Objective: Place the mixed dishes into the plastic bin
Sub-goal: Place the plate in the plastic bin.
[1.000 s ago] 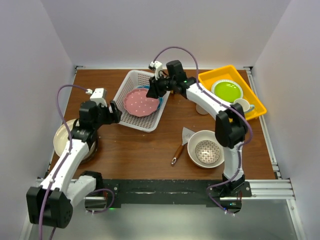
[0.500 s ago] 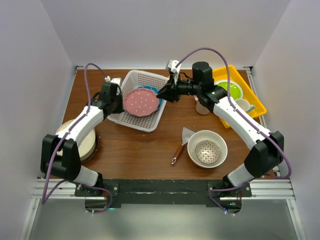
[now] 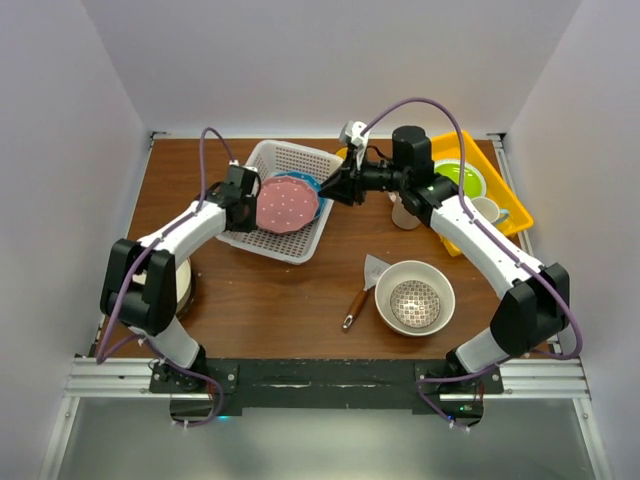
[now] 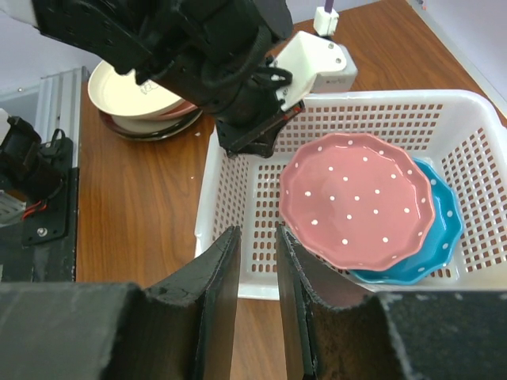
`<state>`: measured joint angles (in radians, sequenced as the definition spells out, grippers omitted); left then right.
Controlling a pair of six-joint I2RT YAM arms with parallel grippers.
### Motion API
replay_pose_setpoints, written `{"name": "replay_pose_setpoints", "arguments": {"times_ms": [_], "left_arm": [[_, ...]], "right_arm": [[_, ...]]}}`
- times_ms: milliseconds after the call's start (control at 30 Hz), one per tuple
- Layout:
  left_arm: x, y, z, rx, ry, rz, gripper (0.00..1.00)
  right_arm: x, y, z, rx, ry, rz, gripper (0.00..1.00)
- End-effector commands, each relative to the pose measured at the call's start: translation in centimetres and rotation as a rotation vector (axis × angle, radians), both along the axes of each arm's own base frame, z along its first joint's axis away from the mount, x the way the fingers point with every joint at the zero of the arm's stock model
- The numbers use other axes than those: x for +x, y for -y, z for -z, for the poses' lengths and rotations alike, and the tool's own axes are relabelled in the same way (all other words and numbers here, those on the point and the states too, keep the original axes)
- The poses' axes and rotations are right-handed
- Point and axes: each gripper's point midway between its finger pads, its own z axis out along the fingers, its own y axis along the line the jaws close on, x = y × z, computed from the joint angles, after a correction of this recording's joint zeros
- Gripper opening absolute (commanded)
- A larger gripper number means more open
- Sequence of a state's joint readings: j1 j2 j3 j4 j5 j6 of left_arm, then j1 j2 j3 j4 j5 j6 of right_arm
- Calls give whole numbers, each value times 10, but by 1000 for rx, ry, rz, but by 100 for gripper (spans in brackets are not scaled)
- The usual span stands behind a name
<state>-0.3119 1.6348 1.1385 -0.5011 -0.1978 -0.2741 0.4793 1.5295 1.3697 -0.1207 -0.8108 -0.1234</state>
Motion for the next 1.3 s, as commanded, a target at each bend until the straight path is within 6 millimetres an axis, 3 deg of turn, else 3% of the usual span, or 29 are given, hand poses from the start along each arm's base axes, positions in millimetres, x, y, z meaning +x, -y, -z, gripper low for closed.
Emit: {"name": "replay_pose_setpoints", "arguments": {"times_ms": [0, 167, 200, 500, 800, 967, 1033, 1100, 1167, 1200, 1267], "left_arm": [[17, 13, 2, -47, 25, 7, 1], [32, 23, 7, -86, 40, 6, 14], [34, 24, 6, -91, 48, 6, 21], [47, 37, -14, -151, 130, 42, 46], [53, 41, -21, -161, 143, 63, 49], [50, 37, -50, -146, 201, 89, 49], [46, 33, -73, -145, 258, 103, 50], [40, 28, -100, -143, 332, 105, 54], [33, 22, -113, -127, 371, 107, 59], [28, 16, -131, -123, 421, 91, 61], [19, 7, -141, -105, 451, 77, 68]], "right_arm": [[-6, 6, -28, 62, 61, -17, 29], [-5, 9, -30, 74, 58, -15, 29], [-5, 9, -30, 76, 58, -16, 29], [-3, 15, -32, 89, 50, -11, 29], [0, 22, -33, 99, 44, 4, 29], [0, 24, -35, 102, 46, 1, 30], [-1, 24, -36, 104, 49, -3, 30], [-2, 24, -36, 104, 49, -9, 31], [-3, 24, -36, 105, 48, -13, 32], [-3, 24, -36, 106, 48, -16, 32], [-4, 24, -37, 107, 50, -21, 33]]}}
